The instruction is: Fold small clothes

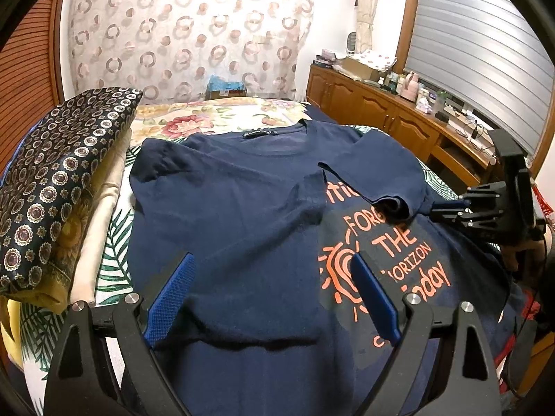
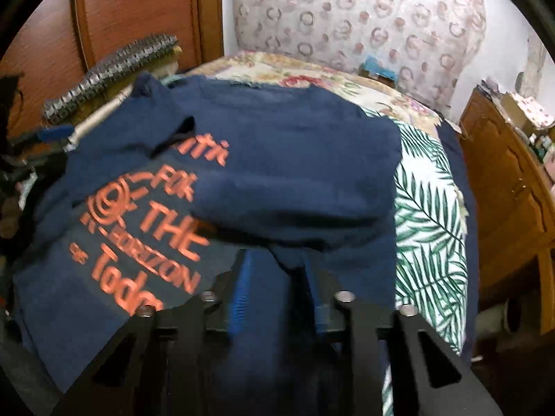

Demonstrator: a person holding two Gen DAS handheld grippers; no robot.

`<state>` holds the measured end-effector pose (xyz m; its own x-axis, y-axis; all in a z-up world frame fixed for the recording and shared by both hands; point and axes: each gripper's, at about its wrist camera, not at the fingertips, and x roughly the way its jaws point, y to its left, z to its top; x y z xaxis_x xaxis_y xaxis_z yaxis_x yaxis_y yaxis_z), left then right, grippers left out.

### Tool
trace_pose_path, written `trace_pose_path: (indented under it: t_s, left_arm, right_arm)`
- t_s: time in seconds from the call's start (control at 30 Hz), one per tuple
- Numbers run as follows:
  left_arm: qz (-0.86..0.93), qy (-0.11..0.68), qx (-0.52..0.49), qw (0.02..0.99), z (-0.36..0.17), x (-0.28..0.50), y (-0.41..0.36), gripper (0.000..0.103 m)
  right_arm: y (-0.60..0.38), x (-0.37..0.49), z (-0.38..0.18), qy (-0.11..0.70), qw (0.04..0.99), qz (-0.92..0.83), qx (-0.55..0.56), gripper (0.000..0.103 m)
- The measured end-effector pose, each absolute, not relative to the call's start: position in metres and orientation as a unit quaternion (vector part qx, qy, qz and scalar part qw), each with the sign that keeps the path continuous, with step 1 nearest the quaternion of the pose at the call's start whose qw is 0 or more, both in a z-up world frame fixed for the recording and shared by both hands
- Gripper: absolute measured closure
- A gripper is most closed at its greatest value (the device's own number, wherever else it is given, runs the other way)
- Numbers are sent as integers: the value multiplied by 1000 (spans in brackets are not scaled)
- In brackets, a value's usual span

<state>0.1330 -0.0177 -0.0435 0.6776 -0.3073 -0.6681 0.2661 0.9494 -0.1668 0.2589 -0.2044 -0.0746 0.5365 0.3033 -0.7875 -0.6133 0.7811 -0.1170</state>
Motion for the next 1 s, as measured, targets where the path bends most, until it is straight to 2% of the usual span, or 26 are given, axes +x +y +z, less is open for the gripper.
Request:
trace_pose_path:
  t_s: [0.1,0.13,0.53,0.57,0.67,0.87,0.93,1.0]
  left_arm:
    - [-156,371,-27,915,-45,133,-17,12]
    - [-156,370,-27,915,-44,132,-17,12]
    - [-157,371,-33,915,-44,131,-18,12]
    - [-158,371,-31,914,-45,131,-19,12]
    - [-156,380,-25,911,-50,131,-20,12]
    - [-147,401,-24,904,-65,135,-15,12]
    - [-145,404,-24,903,-68,136,-14,12]
    - [-143,408,-24,901,-70,138,-14,12]
  right_arm:
    - [-206,261,-76,396,856,262,-204,102]
    - [-213,257,-74,398,855,267,-196,103]
    - [-242,231,-59,379,866,277,-172,103]
    - [-235,232,-60,375,866,279,-175,99]
    - [-219,241,-69,370,866,279,-189,77]
    - [-203,258,-89,379,859,258,-228,75]
    - [-205,259,-93,387,852,262,-236,95]
    - [-207,257,-91,386,851,265,-238,99]
